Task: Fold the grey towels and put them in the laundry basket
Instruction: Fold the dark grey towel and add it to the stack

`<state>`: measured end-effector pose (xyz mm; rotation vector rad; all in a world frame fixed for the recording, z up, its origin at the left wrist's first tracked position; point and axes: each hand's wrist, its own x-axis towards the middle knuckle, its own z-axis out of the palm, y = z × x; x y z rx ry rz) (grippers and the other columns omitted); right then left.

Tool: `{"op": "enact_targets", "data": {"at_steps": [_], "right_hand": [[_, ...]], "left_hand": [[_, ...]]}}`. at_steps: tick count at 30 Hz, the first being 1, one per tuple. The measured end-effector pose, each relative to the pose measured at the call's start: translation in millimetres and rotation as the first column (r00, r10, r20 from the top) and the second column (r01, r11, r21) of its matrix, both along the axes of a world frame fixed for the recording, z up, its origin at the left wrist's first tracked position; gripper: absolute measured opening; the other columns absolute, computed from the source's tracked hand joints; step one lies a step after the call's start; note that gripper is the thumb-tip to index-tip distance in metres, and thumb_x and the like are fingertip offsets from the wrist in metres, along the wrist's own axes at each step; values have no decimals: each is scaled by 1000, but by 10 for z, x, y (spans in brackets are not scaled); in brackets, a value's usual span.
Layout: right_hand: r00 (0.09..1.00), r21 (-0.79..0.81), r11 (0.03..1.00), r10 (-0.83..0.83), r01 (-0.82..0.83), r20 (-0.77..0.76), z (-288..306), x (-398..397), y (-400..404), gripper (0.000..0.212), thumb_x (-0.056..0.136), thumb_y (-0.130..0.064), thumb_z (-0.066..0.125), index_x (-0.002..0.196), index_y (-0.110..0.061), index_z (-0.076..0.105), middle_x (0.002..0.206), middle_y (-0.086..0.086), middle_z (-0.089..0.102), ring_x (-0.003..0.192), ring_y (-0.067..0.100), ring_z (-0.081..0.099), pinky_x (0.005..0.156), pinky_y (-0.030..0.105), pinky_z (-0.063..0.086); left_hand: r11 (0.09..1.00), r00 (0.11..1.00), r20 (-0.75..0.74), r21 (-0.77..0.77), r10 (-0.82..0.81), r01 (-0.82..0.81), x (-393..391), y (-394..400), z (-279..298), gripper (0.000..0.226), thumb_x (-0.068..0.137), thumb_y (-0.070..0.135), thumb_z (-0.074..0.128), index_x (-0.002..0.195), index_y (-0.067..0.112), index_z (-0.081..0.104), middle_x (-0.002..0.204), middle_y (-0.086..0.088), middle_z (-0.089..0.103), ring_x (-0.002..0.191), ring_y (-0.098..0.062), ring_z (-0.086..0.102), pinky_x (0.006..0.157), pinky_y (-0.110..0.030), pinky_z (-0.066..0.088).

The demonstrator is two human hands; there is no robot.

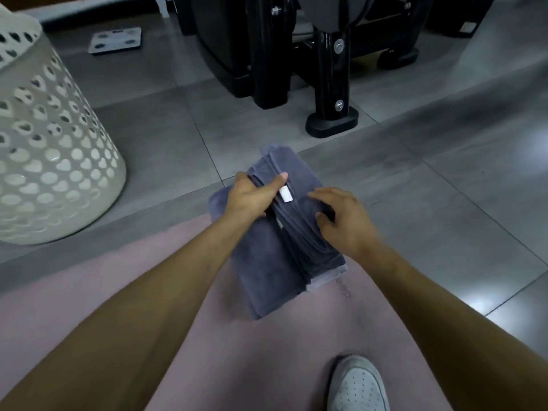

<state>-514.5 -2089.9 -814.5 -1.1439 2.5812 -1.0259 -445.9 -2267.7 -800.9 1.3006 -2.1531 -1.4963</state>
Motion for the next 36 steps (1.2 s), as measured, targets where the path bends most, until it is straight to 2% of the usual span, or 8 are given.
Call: {"op": "enact_targets", "data": {"at_steps": [5, 10, 13, 17, 23, 27, 30, 36], "right_hand": [[932, 186, 962, -247, 202, 266, -65, 14, 89, 80, 81, -33, 72, 148, -18, 30, 153, 13, 23, 134, 35, 36, 108, 45, 40], [880, 97, 947, -320, 305, 351, 18, 58, 132, 52, 81, -46, 70, 117, -12, 58, 108, 3, 66, 90, 20, 60, 75, 28, 50], [898, 112, 952, -305, 284, 316, -7, 124, 103, 52, 85, -49, 63, 119, -11, 56, 112, 7, 63, 94, 24, 60, 76, 28, 47], [939, 306, 928, -282, 214, 198, -106, 236, 146, 77, 90, -60, 48, 148, -15, 26, 142, 17, 37, 125, 35, 44, 99, 44, 44], [985, 238, 971, 22, 19, -172, -151, 411, 256, 72, 94, -54, 16, 152, -12, 24, 159, 12, 20, 145, 30, 21, 115, 43, 25], [955, 258, 966, 96, -22, -279, -205, 439, 251, 64, 99, -45, 20, 148, -6, 32, 157, 13, 26, 146, 29, 20, 117, 38, 15], [936, 352, 935, 160, -42, -314, -356, 436, 298, 61, 101, -43, 19, 149, -8, 32, 159, 12, 23, 148, 26, 18, 119, 44, 21], [960, 383, 924, 88, 22, -266, -564, 394, 282, 64, 100, -45, 14, 150, -7, 28, 158, 14, 22, 146, 29, 23, 117, 46, 25]], "left_hand": [[998, 997, 50, 39, 54, -56, -205, 5, 13, 49, 75, 32, 78, 106, 16, 43, 91, -1, 61, 87, -24, 64, 80, -41, 58], [963, 966, -194, 239, 170, -122, -222, -60, 72, 44, 78, 13, 79, 109, 19, 48, 98, -9, 67, 85, -24, 69, 71, -43, 61], [985, 975, -173, 127, 138, -117, -230, -64, 85, 40, 81, 20, 77, 110, 21, 49, 99, -9, 69, 79, -23, 69, 65, -38, 61], [994, 1000, -12, -112, -13, 11, -100, 7, 20, 49, 88, 29, 69, 129, 14, 46, 119, -9, 62, 104, -27, 63, 74, -23, 48], [610, 934, 191, -714, -302, 344, 287, 251, 14, 71, 93, 12, 51, 153, 19, 14, 160, -19, 2, 145, -35, 15, 108, -31, 31], [223, 664, 623, -638, -414, 737, 299, 187, -95, 79, 95, 21, 45, 154, 28, -8, 159, -11, -23, 147, -35, -13, 121, -48, 4], [221, 568, 704, -528, -426, 820, 259, 114, -229, 80, 97, 19, 41, 151, 25, -19, 157, -9, -28, 148, -35, -11, 121, -48, 9], [267, 587, 670, -526, -455, 807, 113, 143, -493, 89, 92, 6, 43, 150, 28, -20, 157, -5, -30, 147, -34, -16, 120, -52, 6]]}}
